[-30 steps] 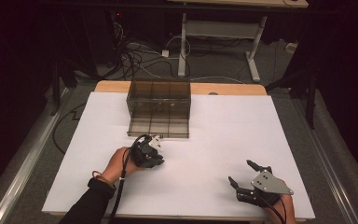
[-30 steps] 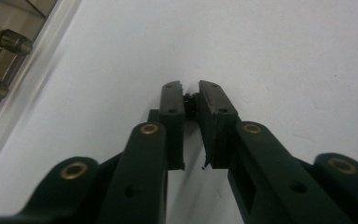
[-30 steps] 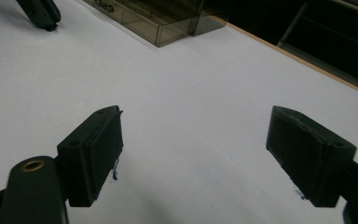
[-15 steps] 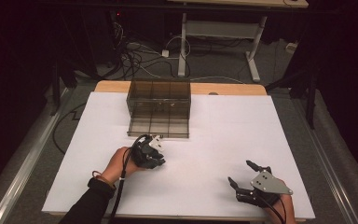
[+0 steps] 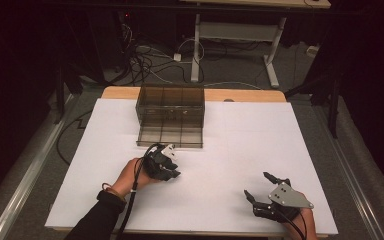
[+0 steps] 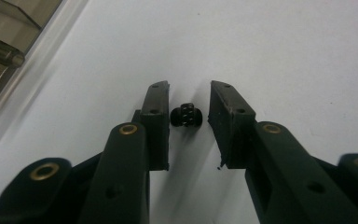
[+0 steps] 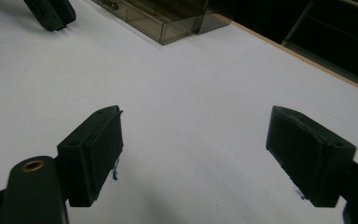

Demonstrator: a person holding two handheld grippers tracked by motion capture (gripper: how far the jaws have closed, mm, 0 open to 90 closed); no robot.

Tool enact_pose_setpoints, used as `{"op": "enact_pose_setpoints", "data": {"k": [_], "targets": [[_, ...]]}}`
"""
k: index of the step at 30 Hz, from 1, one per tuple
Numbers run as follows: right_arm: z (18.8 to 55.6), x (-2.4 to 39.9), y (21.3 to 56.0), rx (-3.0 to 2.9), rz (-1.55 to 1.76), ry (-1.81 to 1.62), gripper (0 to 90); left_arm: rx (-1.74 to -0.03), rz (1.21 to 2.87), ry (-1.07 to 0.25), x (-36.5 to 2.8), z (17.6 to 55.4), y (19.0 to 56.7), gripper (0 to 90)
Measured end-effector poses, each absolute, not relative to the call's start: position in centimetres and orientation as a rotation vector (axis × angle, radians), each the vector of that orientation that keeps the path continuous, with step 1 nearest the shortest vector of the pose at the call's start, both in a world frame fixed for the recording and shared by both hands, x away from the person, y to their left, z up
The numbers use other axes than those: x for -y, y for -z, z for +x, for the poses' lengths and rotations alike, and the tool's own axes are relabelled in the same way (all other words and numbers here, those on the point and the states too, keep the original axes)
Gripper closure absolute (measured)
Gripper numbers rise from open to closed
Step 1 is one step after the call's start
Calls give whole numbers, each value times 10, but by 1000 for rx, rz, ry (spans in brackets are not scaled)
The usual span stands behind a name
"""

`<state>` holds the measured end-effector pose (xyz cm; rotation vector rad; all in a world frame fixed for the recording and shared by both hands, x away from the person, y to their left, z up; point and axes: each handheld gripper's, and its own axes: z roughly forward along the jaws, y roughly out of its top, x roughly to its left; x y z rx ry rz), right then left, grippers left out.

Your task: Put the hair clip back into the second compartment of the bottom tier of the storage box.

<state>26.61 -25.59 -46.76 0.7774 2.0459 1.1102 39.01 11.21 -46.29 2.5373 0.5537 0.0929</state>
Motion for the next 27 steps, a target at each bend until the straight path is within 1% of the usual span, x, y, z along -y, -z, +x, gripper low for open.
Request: {"op": "enact_pose_setpoints", "data": {"k": [2, 18, 27], "targets": [[266, 256, 468, -2050, 777, -1110, 188, -556, 2531, -97, -112, 390, 464, 707], [266, 257, 467, -2044, 771, -1114, 188, -540, 2519, -123, -114, 387, 463, 712], [265, 257, 466, -2042, 767, -1117, 188, -540, 2497, -173, -121, 384, 457, 712]]}}
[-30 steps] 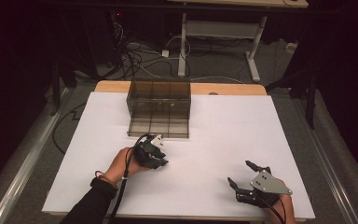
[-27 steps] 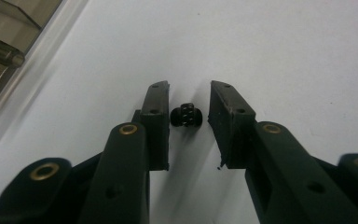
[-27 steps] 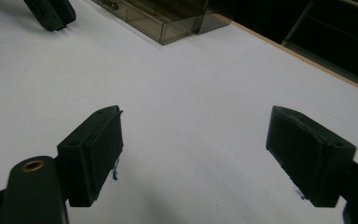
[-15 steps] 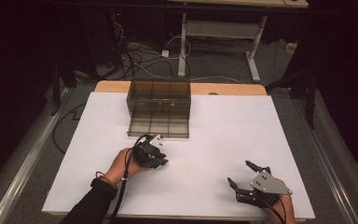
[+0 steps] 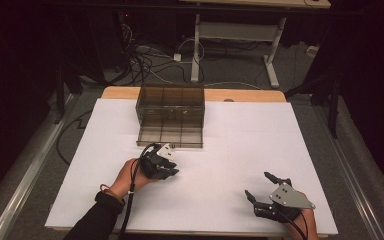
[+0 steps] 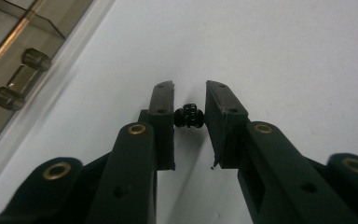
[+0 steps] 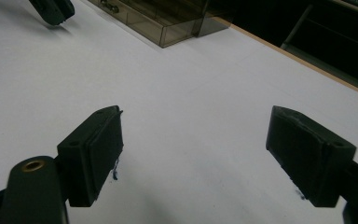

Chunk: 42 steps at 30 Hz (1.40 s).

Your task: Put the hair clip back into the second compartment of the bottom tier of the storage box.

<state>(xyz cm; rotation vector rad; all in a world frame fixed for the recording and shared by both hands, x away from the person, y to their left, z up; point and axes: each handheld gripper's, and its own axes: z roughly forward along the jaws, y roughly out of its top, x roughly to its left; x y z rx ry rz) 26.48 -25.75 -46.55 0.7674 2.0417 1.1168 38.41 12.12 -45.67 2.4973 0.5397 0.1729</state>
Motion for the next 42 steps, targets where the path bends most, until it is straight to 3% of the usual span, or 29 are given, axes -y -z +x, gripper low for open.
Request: {"op": "enact_pose_setpoints", "data": {"k": [42], "targets": [[264, 257, 464, -2044, 753, -1124, 189, -554, 2232, -534, -151, 372, 424, 713]]}}
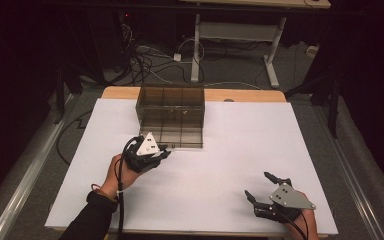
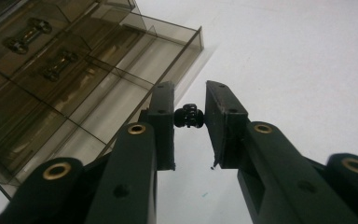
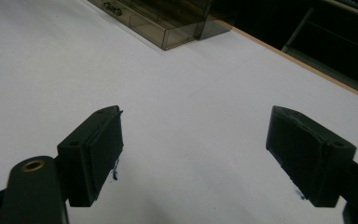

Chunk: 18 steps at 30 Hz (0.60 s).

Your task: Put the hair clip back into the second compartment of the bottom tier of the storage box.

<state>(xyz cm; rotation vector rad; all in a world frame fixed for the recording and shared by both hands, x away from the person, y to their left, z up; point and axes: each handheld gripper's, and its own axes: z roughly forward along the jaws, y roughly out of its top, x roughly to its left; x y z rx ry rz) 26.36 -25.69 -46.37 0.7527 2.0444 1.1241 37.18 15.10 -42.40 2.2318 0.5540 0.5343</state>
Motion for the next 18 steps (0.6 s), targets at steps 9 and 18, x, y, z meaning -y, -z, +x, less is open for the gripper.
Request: {"op": "enact_pose_setpoints", "data": {"k": [9, 18], "targets": [[264, 255, 464, -2043, 754, -1121, 188, -569, 2191, -538, -153, 378, 419, 713], [263, 253, 464, -2042, 760, -1109, 189, -563, 2166, -546, -151, 387, 412, 713]]}}
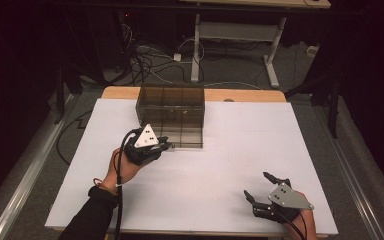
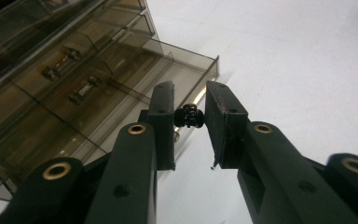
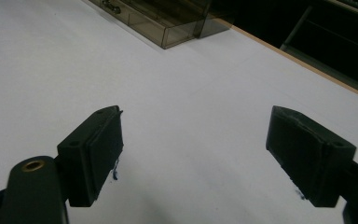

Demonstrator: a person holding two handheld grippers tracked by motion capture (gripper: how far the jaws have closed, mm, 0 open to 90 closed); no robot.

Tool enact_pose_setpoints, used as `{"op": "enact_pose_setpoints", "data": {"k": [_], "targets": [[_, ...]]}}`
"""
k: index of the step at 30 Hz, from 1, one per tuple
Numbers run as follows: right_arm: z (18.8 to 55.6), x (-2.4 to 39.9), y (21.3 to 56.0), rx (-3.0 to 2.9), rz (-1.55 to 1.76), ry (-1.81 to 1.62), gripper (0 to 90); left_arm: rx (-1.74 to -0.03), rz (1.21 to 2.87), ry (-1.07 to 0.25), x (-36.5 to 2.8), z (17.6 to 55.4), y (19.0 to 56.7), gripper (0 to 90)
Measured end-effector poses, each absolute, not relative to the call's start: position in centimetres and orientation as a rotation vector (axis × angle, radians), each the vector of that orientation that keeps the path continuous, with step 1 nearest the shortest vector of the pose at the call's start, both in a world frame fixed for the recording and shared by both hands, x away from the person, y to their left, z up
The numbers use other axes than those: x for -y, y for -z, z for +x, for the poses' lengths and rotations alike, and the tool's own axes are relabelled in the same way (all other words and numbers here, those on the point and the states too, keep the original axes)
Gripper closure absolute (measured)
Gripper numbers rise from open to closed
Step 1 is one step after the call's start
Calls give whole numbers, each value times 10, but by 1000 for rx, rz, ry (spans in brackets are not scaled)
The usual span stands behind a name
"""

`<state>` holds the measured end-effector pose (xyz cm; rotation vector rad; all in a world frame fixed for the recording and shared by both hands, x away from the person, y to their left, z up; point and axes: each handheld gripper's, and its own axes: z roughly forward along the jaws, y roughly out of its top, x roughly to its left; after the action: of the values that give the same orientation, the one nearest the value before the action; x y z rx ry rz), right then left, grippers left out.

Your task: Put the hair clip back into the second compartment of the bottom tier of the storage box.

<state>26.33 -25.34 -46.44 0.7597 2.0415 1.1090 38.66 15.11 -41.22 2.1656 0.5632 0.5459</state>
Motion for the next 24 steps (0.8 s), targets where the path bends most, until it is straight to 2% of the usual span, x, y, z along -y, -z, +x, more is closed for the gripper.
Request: {"op": "enact_pose_setpoints", "data": {"k": [24], "targets": [[264, 252, 466, -2053, 759, -1107, 188, -631, 2189, -490, -134, 432, 414, 713]]}}
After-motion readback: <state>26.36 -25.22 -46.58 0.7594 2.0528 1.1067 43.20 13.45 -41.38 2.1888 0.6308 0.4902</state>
